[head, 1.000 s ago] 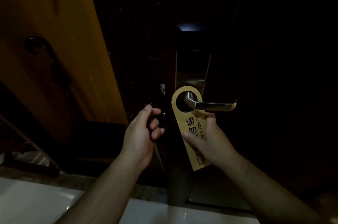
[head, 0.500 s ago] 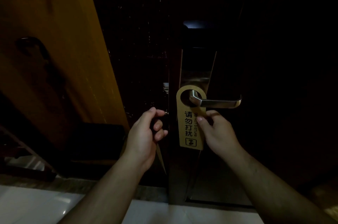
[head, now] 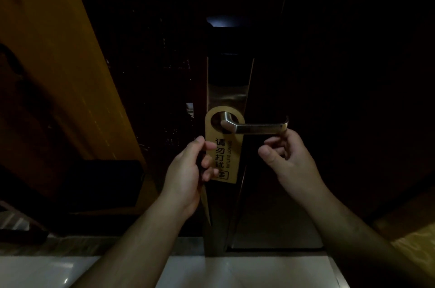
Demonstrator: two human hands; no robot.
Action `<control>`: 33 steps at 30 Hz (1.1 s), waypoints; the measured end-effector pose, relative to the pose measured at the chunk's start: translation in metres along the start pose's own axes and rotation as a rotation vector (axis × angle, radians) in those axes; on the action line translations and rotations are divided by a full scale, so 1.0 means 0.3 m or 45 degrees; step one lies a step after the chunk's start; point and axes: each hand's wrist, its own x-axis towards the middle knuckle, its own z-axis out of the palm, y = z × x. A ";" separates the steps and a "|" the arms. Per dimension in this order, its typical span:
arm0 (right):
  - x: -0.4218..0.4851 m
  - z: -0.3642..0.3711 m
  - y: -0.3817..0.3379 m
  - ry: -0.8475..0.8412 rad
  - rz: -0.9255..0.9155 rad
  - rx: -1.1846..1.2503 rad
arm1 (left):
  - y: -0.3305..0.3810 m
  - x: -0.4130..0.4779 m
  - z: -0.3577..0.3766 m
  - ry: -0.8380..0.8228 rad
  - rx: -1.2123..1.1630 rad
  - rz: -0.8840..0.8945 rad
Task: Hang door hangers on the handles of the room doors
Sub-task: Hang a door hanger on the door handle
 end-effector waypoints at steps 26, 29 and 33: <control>0.239 -0.179 -0.015 -0.565 -0.283 0.113 | 0.069 0.015 0.298 0.433 0.174 0.077; 0.246 -0.183 -0.017 -0.584 -0.304 0.111 | 0.075 0.021 0.296 0.440 0.215 0.076; 0.256 -0.183 -0.007 -0.587 -0.318 0.113 | 0.061 0.038 0.303 0.458 0.283 0.088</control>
